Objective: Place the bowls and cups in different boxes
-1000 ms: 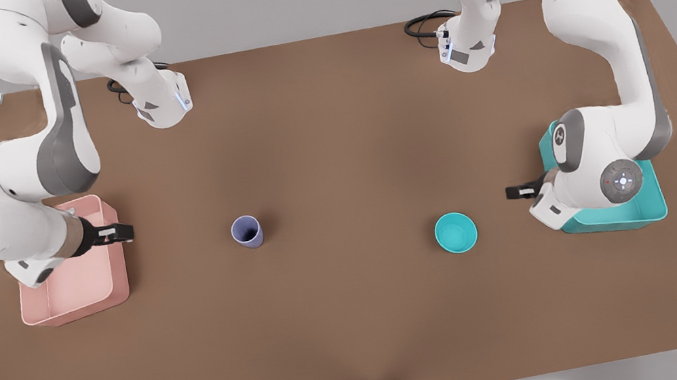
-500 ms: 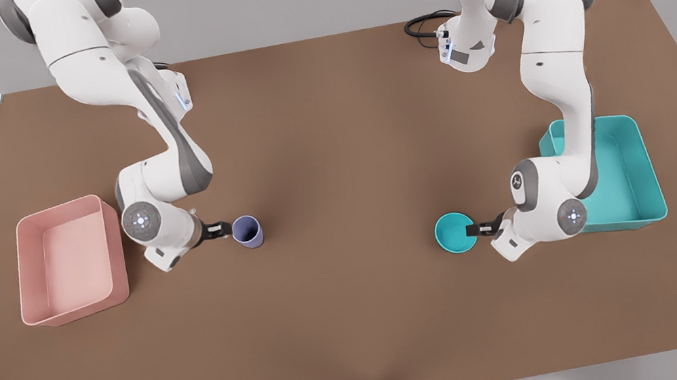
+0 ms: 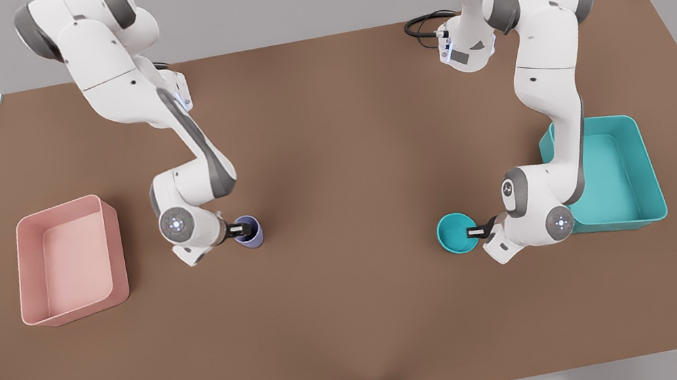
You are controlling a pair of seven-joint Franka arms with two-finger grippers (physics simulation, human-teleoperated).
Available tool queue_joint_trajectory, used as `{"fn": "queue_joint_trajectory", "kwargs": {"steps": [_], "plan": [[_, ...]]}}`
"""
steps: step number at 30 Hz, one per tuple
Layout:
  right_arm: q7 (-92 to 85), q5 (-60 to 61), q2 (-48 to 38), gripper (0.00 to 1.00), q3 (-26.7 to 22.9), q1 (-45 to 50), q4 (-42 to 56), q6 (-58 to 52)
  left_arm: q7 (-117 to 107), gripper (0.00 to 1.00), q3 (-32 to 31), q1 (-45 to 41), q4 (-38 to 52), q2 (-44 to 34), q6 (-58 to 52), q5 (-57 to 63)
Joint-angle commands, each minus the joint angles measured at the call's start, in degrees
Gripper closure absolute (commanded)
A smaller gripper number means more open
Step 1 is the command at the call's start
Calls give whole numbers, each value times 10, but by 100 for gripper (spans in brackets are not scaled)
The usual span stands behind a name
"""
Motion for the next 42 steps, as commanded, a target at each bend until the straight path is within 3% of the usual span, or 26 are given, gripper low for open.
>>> {"fn": "queue_joint_trajectory", "kwargs": {"steps": [1,3,5,8,9,11,15,17,20,21,22,25,28,32,35,42], "plan": [[36,7,8,0,1,5,0,16,6,79,0,0,1,-2,0,-1],[35,8,13,0,1,6,0,18,7,79,0,0,0,-14,-5,1],[32,8,13,4,1,6,0,19,6,79,28,18,1,-93,-97,42],[25,15,26,41,1,7,3,22,12,79,95,101,3,-177,-169,89],[24,15,26,50,1,8,4,22,20,79,119,113,3,-178,-173,92],[22,15,27,79,1,8,6,21,129,79,164,139,-25,-177,-146,134],[22,16,21,79,1,6,16,6,210,79,206,155,-122,-178,-63,149],[21,18,-14,79,-1,-9,21,-8,211,79,212,160,-186,-168,45,149],[-102,14,-64,79,-6,-88,46,-73,210,79,212,164,-204,-145,79,147],[-161,9,-65,79,-7,-135,68,-106,210,44,212,164,-203,-145,79,147],[-224,5,-66,79,-10,-176,84,-120,210,0,212,164,-203,-146,79,146],[-375,-66,-81,79,-11,-279,127,-170,210,0,212,164,-199,-174,61,146],[-473,-101,-80,79,-11,-338,147,-169,130,0,207,132,-109,-256,-144,196],[-497,-129,-12,79,-10,-390,192,-144,-13,0,17,63,15,-332,-346,213],[-502,-123,17,79,-9,-404,183,-115,-14,0,17,49,106,-305,-397,214],[-537,-108,49,79,-8,-420,136,-43,-10,0,17,68,104,-292,-390,211]]}}
